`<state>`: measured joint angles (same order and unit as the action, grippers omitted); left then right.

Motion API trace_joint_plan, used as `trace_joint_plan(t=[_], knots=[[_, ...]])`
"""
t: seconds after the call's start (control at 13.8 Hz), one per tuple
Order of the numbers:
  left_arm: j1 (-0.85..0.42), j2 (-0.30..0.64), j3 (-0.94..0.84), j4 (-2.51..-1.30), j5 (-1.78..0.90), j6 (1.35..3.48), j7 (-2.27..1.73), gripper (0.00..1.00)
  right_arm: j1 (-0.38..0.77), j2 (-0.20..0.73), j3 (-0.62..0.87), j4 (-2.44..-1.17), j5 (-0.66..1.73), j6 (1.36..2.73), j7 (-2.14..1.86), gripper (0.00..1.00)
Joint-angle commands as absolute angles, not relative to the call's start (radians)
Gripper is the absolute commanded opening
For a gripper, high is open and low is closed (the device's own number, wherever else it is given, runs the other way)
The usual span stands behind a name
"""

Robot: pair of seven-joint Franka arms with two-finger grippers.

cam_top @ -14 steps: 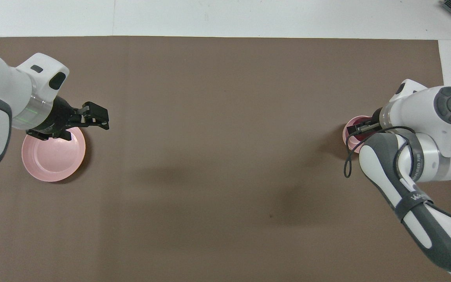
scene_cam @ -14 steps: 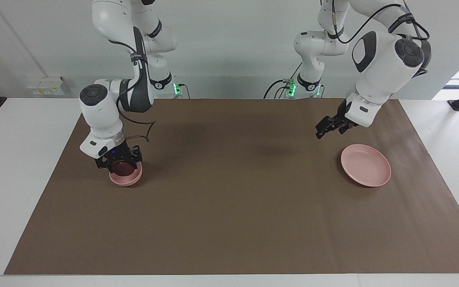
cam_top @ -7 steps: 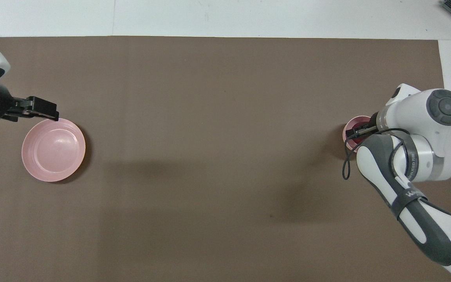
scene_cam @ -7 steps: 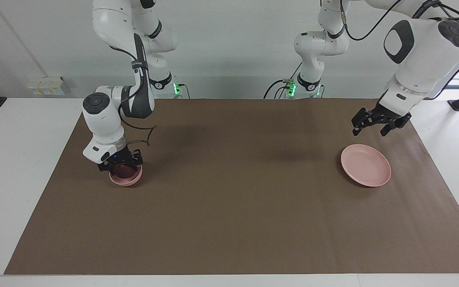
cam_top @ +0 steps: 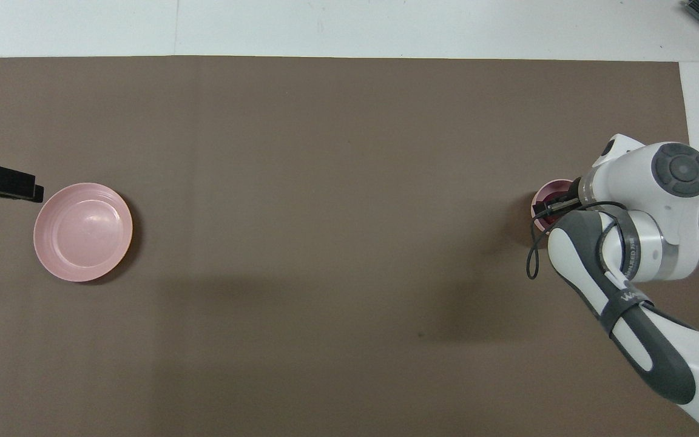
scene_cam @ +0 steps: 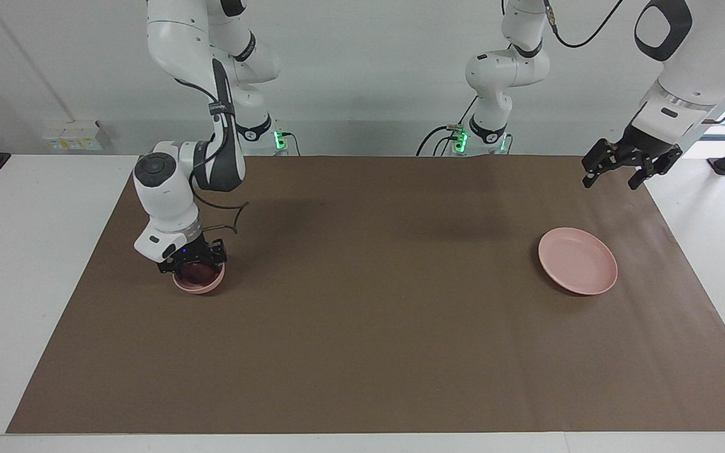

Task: Move apple from plate to bowl
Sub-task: 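Lower the apple into the bowl while the left gripper returns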

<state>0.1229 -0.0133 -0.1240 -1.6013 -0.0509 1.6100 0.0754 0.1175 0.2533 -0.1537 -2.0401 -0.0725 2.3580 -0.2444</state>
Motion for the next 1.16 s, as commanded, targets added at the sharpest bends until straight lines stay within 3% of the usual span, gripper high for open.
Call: trace_joint_plan(t=[0.0, 0.07, 0.22, 0.29, 0.44, 0.58, 1.09], knots=[[0.133, -0.023, -0.133, -1.603, -0.023, 1.574, 0.084, 1.00, 0.097, 0.249, -0.146, -2.059, -0.104, 2.385, -0.230, 0.02], [0.132, -0.026, -0.135, -1.603, -0.025, 1.563, 0.083, 1.00, 0.097, 0.250, -0.146, -2.059, -0.104, 2.385, -0.230, 0.11], [0.130, -0.028, -0.135, -1.603, -0.026, 1.560, 0.083, 1.00, 0.097, 0.250, -0.144, -2.059, -0.103, 2.385, -0.229, 0.73], [0.127, -0.029, -0.137, -1.603, -0.026, 1.554, 0.083, 1.00, 0.097, 0.250, -0.144, -2.059, -0.101, 2.385, -0.229, 0.76], [0.118, -0.032, -0.135, -1.601, -0.026, 1.481, 0.078, 1.00, 0.097, 0.250, -0.144, -2.059, -0.100, 2.385, -0.227, 0.95], [0.101, -0.044, -0.130, -1.601, -0.023, 1.459, 0.074, 1.00, 0.097, 0.250, -0.144, -2.059, -0.098, 2.384, -0.221, 1.00], [0.049, -0.046, -0.088, -1.582, -0.023, 1.445, 0.040, 1.00, 0.100, 0.206, -0.143, -2.034, -0.081, 2.356, -0.177, 1.00]])
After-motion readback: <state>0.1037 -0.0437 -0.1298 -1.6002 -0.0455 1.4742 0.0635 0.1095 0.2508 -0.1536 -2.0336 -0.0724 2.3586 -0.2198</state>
